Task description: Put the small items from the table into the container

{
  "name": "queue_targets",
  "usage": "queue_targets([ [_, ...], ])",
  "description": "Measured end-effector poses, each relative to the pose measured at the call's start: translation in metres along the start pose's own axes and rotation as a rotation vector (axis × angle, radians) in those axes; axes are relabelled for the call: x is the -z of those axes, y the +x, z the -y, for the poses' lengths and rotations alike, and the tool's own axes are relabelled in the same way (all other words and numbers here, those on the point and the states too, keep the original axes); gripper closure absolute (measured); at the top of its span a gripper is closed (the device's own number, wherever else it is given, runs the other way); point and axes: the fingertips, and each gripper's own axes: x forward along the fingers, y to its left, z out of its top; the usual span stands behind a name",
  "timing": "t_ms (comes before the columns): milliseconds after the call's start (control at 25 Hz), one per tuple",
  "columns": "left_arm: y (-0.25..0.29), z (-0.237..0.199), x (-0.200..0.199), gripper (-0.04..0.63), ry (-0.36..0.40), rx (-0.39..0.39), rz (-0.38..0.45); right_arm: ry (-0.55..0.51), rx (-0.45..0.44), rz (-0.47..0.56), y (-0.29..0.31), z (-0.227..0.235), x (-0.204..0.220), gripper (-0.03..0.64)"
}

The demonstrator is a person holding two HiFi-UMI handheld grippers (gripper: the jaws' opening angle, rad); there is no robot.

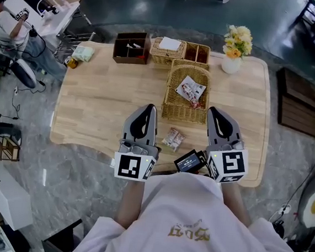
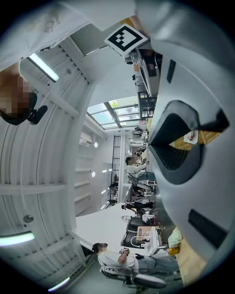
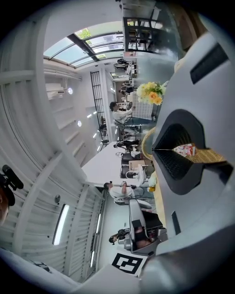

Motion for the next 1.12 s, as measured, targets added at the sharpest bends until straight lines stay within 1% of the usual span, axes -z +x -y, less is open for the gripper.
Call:
queue_targets([
  [120,-0.002,0.002,-0.007,0.601,0.0,0.007,0.021,0.015,-0.005,0.021,-0.003,0.0,-0.005,0.597],
  [400,-0.005,0.004,-0.011,0.601,0.0,0.014,0.036,0.034,-0.021,0.018,-0.007,-0.002,-0.001,0.597],
  [680,-0.007,0.006,-0.016,0.601,0.05,0.01,0.041,0.041,-0.024,0.019,-0.007,-0.002,0.0,0.597],
  [800,-0.007,0.007,-0.014,0.601,0.034,0.022,0.034,0.044,-0.025,0.018,-0.007,-0.002,0.0,0.597],
  [1120,-0.008,0.003,-0.004,0.601,0.0,0.001,0.015,0.061,-0.055,-0.012,-0.005,-0.006,0.011,0.595],
])
